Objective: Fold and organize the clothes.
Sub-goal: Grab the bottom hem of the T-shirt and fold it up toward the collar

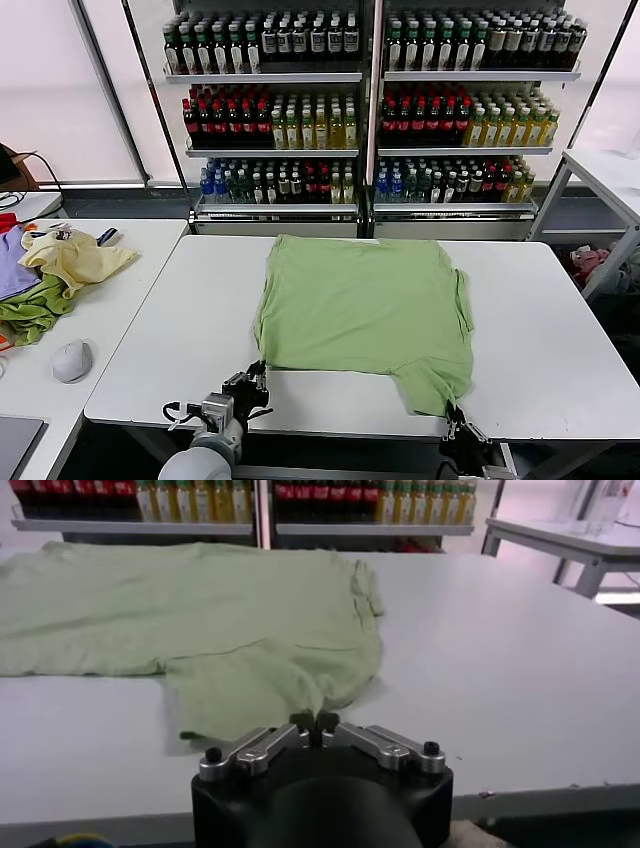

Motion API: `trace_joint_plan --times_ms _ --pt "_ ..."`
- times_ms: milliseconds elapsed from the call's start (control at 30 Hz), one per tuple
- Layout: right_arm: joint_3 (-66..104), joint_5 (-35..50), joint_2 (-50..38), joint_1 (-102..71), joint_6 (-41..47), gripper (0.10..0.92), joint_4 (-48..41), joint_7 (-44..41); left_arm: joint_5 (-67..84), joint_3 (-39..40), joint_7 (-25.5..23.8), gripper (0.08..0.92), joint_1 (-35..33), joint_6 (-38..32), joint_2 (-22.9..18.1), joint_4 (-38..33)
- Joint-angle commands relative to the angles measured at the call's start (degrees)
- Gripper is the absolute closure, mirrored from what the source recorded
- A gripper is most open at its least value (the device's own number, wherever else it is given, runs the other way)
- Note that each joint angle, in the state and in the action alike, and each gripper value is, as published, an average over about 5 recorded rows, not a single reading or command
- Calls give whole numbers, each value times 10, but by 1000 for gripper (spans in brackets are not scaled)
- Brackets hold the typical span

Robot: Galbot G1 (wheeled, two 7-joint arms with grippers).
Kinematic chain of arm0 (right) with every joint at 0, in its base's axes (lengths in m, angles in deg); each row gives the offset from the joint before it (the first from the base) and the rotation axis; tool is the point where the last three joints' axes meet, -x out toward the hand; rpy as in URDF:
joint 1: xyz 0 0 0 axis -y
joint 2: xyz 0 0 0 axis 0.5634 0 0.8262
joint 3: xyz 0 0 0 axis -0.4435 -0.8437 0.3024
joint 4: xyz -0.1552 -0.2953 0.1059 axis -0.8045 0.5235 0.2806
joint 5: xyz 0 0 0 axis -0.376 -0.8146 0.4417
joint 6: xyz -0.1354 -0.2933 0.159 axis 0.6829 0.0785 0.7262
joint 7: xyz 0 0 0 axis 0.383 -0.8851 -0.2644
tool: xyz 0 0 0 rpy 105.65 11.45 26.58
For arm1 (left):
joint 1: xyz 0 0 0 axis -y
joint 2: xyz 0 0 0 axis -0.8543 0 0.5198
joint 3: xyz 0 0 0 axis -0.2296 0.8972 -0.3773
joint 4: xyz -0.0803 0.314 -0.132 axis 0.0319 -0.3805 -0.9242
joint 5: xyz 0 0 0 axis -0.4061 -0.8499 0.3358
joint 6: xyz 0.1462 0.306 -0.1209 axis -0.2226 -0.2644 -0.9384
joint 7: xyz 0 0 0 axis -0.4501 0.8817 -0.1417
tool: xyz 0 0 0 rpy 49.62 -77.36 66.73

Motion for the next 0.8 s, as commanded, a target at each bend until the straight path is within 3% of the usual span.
trace_joint_plan --times_ms 33,367,800 --pt "20 22 -18 25 -18 890 25 -7 21 -16 -6 830 8 -37 4 -40" --pt "40 59 -57 118 0 890 -4 -1 31 2 -13 829 78 -39 12 6" --pt "25 81 -124 254 17 890 -110 0 20 63 -12 830 217 -34 18 140"
